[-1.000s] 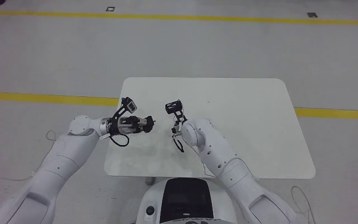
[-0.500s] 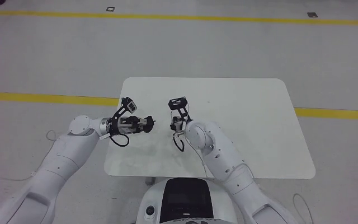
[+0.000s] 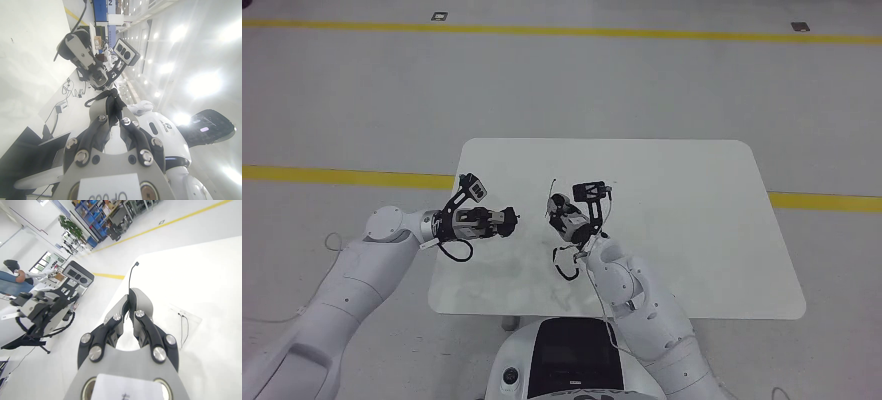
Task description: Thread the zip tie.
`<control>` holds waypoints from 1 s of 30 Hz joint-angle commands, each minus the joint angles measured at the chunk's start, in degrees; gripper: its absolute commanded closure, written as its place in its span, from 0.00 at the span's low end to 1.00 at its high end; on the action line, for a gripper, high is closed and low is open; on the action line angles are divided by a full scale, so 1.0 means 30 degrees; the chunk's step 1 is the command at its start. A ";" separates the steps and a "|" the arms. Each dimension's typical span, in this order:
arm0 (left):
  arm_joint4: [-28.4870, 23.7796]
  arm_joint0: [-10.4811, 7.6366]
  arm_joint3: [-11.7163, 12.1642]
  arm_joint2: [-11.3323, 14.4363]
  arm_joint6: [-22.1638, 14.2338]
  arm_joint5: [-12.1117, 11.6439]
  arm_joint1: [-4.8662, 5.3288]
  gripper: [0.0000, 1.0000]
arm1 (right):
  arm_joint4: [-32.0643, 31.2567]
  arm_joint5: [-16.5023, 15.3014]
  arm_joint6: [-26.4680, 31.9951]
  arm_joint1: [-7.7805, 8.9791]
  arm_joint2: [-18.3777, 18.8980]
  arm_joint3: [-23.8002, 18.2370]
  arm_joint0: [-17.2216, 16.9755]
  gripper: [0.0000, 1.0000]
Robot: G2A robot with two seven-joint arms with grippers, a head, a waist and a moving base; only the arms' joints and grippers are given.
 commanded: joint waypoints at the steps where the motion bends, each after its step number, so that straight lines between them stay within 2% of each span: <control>1: 0.0000 0.0000 0.0000 0.0000 0.0000 0.0000 0.0000 1.00 | -0.0004 0.0036 0.0073 -0.0002 -0.0001 -0.0004 0.0013 1.00; 8: 0.0000 0.0000 0.0000 0.0000 0.0000 0.0000 0.0000 1.00 | -0.0046 0.0034 -0.0019 0.0002 -0.0008 -0.0032 0.0005 1.00; 12: 0.0000 0.0000 0.0000 0.0000 0.0000 0.0000 0.0000 1.00 | -0.0915 0.0171 -0.4122 0.0006 -0.0559 -0.0730 -0.1227 1.00; 16: 0.0000 0.0000 0.0000 0.0000 0.0000 0.0000 0.0000 1.00 | -0.2191 0.0948 -0.8718 -0.0030 -0.1384 -0.0787 -0.2608 1.00; 20: 0.0000 0.0000 0.0000 0.0000 0.0000 0.0000 0.0000 1.00 | -0.3142 0.1598 -1.1427 -0.0100 -0.2146 -0.0570 -0.2993 1.00; 23: 0.0000 0.0000 0.0000 0.0000 0.0000 0.0000 0.0000 1.00 | -0.3419 0.2136 -1.2086 -0.0170 -0.2602 -0.0618 -0.2903 1.00; 26: 0.0000 0.0000 0.0000 0.0000 0.0000 0.0000 0.0000 1.00 | -0.3834 0.2541 -1.1854 -0.0215 -0.3074 -0.0704 -0.2742 1.00; 30: 0.0000 0.0000 0.0000 0.0000 0.0000 0.0000 0.0000 1.00 | -0.3964 0.2596 -1.1774 -0.0221 -0.3205 -0.0791 -0.2695 1.00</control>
